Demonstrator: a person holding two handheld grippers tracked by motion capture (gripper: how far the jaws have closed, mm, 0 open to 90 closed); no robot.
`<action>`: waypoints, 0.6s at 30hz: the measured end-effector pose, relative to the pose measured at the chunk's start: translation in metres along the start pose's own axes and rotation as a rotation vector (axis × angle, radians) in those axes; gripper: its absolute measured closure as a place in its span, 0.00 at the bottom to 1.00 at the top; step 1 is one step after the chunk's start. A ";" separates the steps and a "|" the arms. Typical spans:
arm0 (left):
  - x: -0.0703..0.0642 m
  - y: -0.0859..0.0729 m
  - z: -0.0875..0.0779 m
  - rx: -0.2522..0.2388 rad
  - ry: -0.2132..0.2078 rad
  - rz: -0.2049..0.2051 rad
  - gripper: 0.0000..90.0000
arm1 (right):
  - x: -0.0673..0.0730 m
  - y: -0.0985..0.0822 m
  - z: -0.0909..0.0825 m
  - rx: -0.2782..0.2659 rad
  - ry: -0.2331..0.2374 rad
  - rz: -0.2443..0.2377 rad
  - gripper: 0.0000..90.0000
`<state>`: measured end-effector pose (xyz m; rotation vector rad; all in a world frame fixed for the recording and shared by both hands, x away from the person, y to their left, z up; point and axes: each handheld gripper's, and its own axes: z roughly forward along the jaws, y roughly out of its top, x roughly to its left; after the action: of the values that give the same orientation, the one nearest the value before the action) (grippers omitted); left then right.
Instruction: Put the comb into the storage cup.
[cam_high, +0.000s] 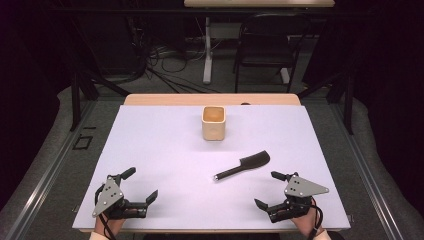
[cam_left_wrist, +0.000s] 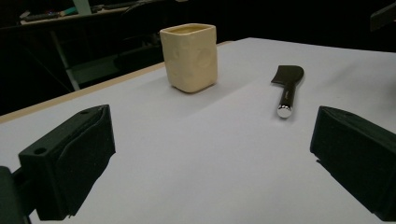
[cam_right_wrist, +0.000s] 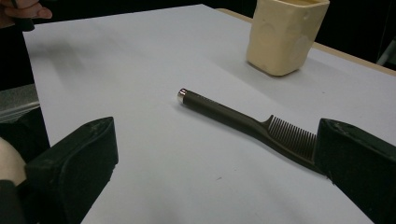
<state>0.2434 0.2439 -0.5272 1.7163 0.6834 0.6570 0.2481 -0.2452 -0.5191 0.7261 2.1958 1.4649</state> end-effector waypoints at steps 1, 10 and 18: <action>0.000 0.000 0.000 0.000 0.000 0.000 0.00 | 0.000 0.000 0.002 0.004 0.004 0.002 0.00; -0.001 -0.001 0.002 0.017 -0.008 0.003 0.00 | -0.002 0.005 0.016 0.019 0.023 0.009 0.00; 0.000 -0.001 0.002 0.024 -0.002 0.015 0.00 | -0.008 0.010 0.028 0.036 0.011 0.007 0.00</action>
<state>0.2449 0.2424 -0.5286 1.7457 0.6804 0.6594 0.2726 -0.2266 -0.5198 0.7404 2.2356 1.4400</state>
